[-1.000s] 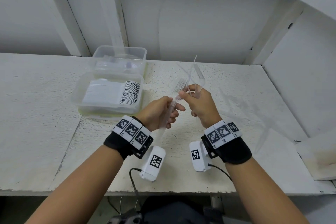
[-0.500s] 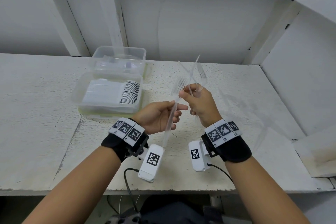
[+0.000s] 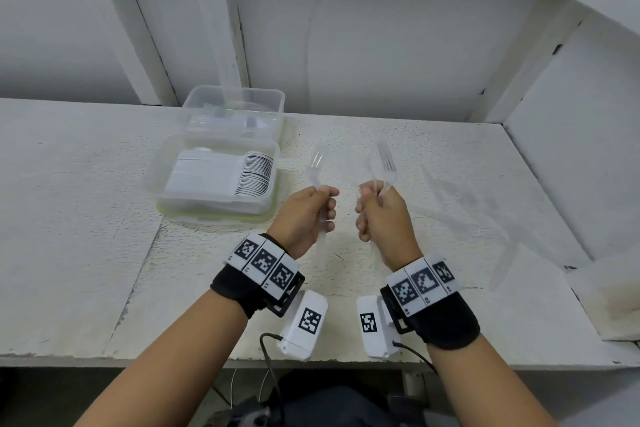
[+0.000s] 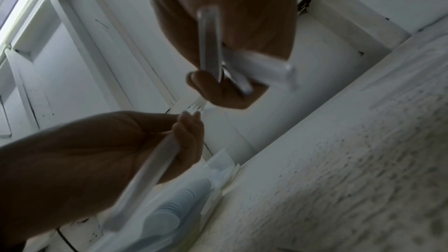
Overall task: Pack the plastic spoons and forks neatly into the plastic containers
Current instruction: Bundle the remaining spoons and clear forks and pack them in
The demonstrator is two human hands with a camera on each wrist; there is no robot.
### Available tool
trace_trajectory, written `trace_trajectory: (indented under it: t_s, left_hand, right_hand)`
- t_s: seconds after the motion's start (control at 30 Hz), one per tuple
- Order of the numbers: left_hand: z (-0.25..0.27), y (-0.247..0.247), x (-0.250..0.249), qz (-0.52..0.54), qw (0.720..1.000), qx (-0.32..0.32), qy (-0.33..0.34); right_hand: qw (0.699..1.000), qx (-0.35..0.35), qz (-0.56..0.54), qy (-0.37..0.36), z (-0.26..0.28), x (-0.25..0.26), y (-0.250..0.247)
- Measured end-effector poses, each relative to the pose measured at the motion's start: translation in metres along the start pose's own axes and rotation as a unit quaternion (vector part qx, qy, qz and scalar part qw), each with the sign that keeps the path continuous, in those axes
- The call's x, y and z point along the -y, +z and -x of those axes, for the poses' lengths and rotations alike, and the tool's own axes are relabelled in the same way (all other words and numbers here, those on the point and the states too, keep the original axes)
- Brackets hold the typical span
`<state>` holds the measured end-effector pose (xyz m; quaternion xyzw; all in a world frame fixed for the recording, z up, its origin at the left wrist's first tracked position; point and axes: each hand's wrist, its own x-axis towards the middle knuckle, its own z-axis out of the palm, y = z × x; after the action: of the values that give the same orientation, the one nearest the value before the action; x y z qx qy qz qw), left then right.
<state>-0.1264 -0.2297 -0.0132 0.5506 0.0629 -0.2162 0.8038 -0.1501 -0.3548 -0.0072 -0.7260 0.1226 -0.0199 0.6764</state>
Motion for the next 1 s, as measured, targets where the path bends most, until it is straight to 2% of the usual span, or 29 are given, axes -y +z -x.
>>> trace_trajectory:
  t_s: [0.17, 0.4, 0.57, 0.7, 0.8, 1.0]
  left_hand:
    - [-0.003, -0.001, 0.002, 0.015, 1.0, -0.009, 0.014]
    - [0.002, 0.0, 0.004, 0.05, 0.995, 0.082, 0.006]
    - [0.007, 0.002, 0.001, 0.023, 0.995, 0.099, -0.006]
    - [0.009, 0.003, 0.0, 0.003, 0.997, 0.078, -0.001]
    - [0.009, 0.002, 0.001, -0.004, 0.999, 0.049, 0.006]
    - [0.006, 0.0, 0.005, -0.014, 1.0, -0.001, 0.011]
  right_hand:
    - [0.999, 0.001, 0.021, -0.04, 0.002, -0.01, 0.006]
    - [0.996, 0.008, 0.04, -0.077, 0.002, -0.013, 0.014]
    - [0.992, 0.002, 0.092, -0.09, 0.006, -0.012, 0.015]
    - [0.973, -0.016, 0.196, -0.121, 0.005, -0.013, 0.013]
    - [0.956, -0.006, 0.264, -0.125, 0.005, -0.012, 0.01]
    - [0.971, 0.015, 0.208, -0.113, 0.006, -0.009, 0.01]
